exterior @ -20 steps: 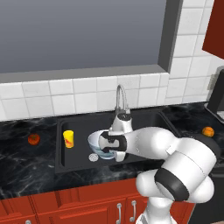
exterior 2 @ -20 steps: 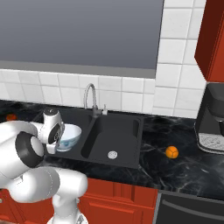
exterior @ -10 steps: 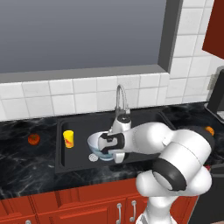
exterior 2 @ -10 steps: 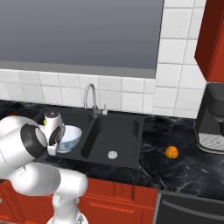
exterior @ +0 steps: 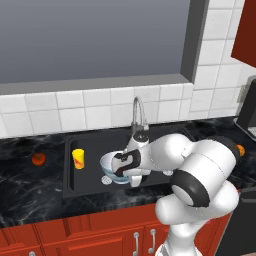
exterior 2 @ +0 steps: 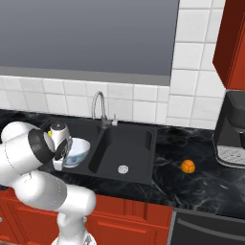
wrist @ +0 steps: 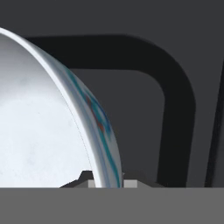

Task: Remove the tomato and orange from the sink. Then move the bowl and cup from the counter to the sink for washing.

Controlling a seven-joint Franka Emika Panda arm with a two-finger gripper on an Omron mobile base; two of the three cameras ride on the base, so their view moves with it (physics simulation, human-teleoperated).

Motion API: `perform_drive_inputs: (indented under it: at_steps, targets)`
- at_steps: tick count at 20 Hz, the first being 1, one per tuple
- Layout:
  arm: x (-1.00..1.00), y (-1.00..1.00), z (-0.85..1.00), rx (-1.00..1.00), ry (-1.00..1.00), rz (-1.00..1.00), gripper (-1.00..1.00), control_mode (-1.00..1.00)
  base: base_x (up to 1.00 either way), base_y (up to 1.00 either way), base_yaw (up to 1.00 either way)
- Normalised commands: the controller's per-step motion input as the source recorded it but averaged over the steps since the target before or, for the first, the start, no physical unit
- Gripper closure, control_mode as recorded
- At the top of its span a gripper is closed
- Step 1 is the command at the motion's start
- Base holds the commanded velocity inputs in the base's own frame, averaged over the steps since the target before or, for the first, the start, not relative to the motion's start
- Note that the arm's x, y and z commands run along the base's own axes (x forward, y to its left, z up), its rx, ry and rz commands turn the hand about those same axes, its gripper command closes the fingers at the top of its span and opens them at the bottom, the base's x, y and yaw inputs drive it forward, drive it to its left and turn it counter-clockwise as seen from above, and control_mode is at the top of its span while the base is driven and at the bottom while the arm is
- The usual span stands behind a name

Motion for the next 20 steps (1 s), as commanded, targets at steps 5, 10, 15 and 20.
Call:
perform_drive_inputs:
  at_steps: [5, 10, 15, 20]
  targets:
    - [0.10, 0.01, -0.08, 0.00, 0.00, 0.00, 1.00, -1.00, 0.00, 0.00, 0.00]
    - [0.11, 0.03, -0.08, 0.00, 0.00, 0.00, 1.00, -1.00, 0.00, 0.00, 0.00]
    - [0.14, 0.04, -0.05, 0.00, 0.00, 0.00, 1.00, -1.00, 0.00, 0.00, 0.00]
    - [0.13, 0.01, -0.01, 0.00, -0.02, 0.00, 1.00, -1.00, 0.00, 0.00, 0.00]
